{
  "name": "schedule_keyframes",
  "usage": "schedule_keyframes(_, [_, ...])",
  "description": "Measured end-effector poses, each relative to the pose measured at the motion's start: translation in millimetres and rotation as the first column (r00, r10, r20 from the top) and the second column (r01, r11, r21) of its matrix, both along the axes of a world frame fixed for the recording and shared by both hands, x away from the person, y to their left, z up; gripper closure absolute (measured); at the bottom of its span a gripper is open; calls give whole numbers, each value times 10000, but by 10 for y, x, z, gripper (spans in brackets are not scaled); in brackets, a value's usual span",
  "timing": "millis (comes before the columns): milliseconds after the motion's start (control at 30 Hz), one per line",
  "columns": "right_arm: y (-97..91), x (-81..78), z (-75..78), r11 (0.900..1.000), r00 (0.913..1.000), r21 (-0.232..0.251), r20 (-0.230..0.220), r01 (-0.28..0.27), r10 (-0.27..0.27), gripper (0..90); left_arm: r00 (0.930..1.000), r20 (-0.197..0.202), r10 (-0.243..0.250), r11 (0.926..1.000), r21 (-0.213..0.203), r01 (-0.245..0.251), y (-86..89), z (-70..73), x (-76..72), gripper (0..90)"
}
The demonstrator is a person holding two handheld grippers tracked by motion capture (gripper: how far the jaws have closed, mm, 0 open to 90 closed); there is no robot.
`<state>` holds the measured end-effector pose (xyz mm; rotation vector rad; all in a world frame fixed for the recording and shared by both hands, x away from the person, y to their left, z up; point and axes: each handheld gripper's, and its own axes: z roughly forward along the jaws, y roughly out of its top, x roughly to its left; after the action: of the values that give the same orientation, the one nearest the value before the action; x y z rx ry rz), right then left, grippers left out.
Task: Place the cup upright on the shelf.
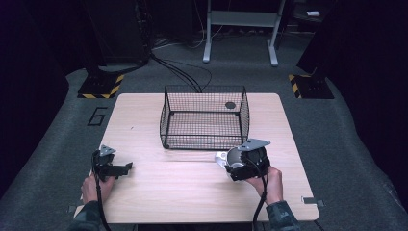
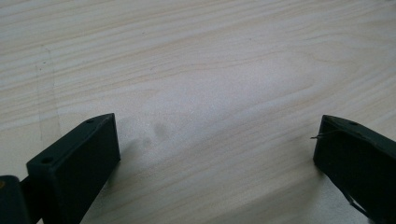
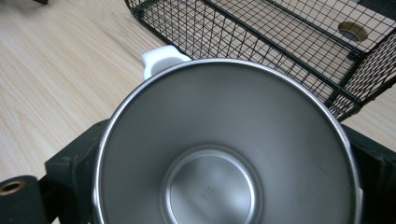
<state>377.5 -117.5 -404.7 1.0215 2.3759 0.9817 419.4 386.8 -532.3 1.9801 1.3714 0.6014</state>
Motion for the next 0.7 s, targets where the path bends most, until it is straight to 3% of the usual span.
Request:
schedule_keyframes(367, [84,128,85,9995,9995,13,6,-323,323,55,10000,-10,18,10000,-53,-18,-3,-2,0,3])
schedule_keyframes(567, [116,242,167,9993,9998,326,-19,-207,208,55,10000,0,-8,10000,-17,8,-1,-1,2,3])
schedule_keyframes(700, [127,292,237,9989,9994,367,211,-299,291,55,10000,64,66,9999,-100,-65,-7,-5,3,3])
